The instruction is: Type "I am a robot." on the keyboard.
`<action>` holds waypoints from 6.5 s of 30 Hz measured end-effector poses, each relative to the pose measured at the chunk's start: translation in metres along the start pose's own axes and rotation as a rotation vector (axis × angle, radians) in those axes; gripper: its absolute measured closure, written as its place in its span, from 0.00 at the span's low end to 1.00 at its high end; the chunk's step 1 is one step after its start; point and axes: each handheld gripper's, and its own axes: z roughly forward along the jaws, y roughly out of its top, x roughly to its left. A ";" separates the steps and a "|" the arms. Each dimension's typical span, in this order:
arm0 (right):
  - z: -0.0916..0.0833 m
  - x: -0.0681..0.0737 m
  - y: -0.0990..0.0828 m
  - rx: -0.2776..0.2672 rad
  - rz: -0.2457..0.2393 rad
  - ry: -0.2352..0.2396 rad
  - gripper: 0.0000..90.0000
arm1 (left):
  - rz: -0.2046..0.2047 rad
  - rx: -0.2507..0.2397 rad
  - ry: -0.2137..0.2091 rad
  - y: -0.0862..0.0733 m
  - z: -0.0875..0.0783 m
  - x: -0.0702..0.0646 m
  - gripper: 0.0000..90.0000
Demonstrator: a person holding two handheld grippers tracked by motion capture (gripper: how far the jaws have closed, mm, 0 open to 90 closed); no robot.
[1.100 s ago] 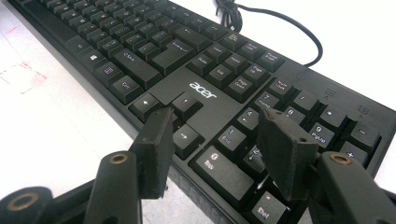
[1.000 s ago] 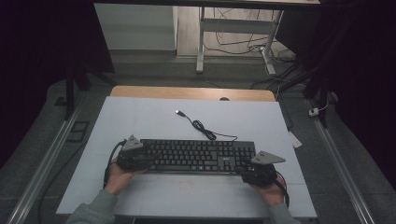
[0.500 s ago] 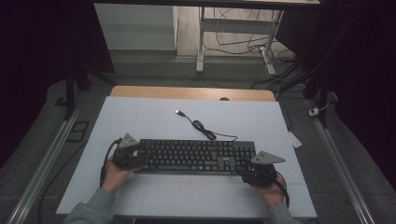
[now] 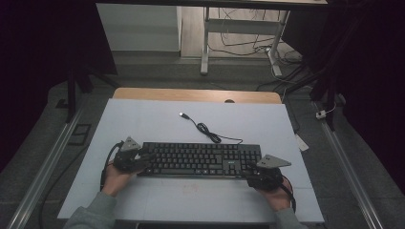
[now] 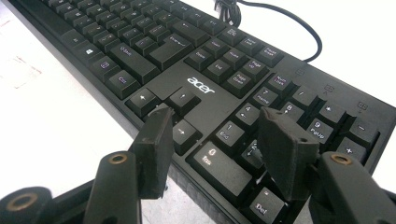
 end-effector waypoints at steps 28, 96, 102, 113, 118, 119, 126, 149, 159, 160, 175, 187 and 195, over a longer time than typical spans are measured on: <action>0.001 0.000 0.000 0.014 -0.009 0.002 0.51 | 0.057 0.095 -0.003 -0.001 0.012 -0.006 0.99; 0.002 0.000 -0.001 0.024 -0.020 -0.002 0.50 | 0.003 -0.022 -0.107 0.008 0.004 -0.024 0.40; 0.002 0.000 -0.001 0.025 -0.021 -0.003 0.50 | 0.020 -0.021 -0.128 0.009 0.006 -0.032 0.41; 0.003 0.000 -0.001 0.026 -0.018 -0.005 0.50 | 0.078 -0.023 -0.186 0.008 0.010 -0.042 0.61; 0.003 0.000 -0.001 0.027 -0.019 -0.005 0.50 | 0.118 -0.009 -0.222 0.008 0.014 -0.052 0.73; 0.003 0.000 -0.001 0.027 -0.019 -0.005 0.50 | 0.121 -0.007 -0.225 0.008 0.014 -0.053 0.74; 0.004 0.001 -0.001 0.031 -0.025 -0.010 0.50 | 0.145 0.018 -0.231 0.008 0.019 -0.060 0.90; 0.005 0.002 -0.002 0.043 -0.036 -0.020 0.50 | 0.171 0.077 -0.212 0.006 0.032 -0.065 0.99; 0.005 0.002 -0.002 0.044 -0.037 -0.020 0.49 | 0.168 0.077 -0.212 0.006 0.032 -0.065 0.99; 0.005 0.002 -0.002 0.044 -0.037 -0.020 0.49 | 0.168 0.076 -0.212 0.006 0.032 -0.065 0.99; 0.005 0.002 -0.002 0.044 -0.040 -0.022 0.49 | 0.173 0.085 -0.191 0.005 0.034 -0.064 0.99; 0.005 0.002 -0.002 0.044 -0.040 -0.022 0.49 | 0.135 0.004 -0.188 0.009 0.020 -0.057 0.99; 0.005 0.002 -0.002 0.044 -0.040 -0.022 0.49 | 0.065 -0.066 -0.167 0.009 0.007 -0.039 0.87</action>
